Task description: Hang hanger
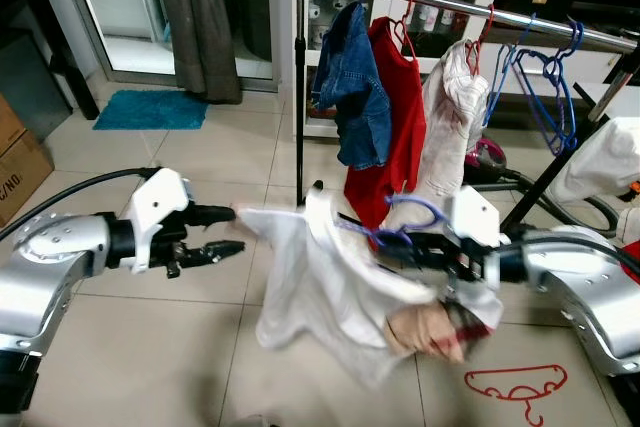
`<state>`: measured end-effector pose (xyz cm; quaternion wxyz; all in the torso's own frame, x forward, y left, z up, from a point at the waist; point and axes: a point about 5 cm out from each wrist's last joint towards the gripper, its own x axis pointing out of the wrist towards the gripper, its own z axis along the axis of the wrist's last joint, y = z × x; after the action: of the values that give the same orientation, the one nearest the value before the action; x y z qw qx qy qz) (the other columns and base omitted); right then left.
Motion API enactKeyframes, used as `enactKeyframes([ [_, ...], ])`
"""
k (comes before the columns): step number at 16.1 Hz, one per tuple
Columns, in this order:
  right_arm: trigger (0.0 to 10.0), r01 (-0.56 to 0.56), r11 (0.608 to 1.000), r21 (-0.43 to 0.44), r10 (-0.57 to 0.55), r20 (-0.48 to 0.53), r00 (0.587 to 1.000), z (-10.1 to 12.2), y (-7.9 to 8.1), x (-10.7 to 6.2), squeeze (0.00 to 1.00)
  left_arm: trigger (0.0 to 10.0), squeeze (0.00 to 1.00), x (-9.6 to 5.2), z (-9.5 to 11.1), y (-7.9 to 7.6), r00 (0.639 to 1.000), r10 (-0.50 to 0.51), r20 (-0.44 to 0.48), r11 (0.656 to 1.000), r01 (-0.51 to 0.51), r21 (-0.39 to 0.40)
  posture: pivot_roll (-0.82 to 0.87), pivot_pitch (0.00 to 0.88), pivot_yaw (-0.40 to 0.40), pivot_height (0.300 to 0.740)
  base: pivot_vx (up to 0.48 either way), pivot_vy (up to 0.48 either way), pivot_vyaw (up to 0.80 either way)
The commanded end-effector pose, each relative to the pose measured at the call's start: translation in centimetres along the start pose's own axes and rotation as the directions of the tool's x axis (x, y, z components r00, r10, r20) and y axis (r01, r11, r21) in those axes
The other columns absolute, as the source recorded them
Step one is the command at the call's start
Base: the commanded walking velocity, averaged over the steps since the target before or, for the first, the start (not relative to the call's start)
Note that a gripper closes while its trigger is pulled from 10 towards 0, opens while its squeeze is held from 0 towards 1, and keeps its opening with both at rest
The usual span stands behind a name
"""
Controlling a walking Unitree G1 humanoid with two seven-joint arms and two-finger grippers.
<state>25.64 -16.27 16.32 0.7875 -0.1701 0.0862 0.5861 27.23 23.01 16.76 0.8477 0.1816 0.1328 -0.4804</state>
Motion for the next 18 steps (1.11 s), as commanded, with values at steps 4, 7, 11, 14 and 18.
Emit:
enactKeyframes([
  [4,10.0,-0.052,0.998,-0.027,0.053,0.025,0.998,0.7,0.2,-1.6,0.0,10.0,0.0,-1.1,0.3,1.2,0.995,0.084,0.052,0.995,-0.086,0.052,0.04,0.0,-0.006,0.74,0.0,0.0,0.0],
  [7,10.0,-0.055,0.998,-0.027,0.056,0.021,0.998,0.6,0.2,-1.7,0.0,10.0,0.0,-0.4,0.2,0.5,0.998,0.026,0.054,0.996,-0.03,0.078,0.04,0.0,-0.003,0.74,0.0,0.0,0.0],
  [11,10.0,-0.068,0.997,-0.033,0.069,0.035,0.997,0.9,0.2,-1.5,0.0,10.0,0.0,1.7,-0.3,-1.2,0.995,-0.052,0.086,0.998,0.049,0.045,0.04,0.0,-0.007,0.74,0.0,0.0,0.0],
  [14,10.0,-0.076,0.997,-0.034,0.077,0.031,0.997,1.0,0.2,-1.9,0.0,10.0,0.0,1.5,-0.9,-1.5,0.996,-0.068,0.06,0.997,0.065,0.047,0.04,0.0,-0.007,0.74,0.0,0.0,0.0],
  [18,10.0,-0.091,0.995,-0.035,0.092,0.029,0.995,1.1,0.1,-2.2,0.0,4.5,0.0,0.6,-1.8,-1.3,0.997,-0.074,0.03,0.997,0.073,0.022,0.03,0.0,-0.014,0.74,0.0,0.0,0.0],
])
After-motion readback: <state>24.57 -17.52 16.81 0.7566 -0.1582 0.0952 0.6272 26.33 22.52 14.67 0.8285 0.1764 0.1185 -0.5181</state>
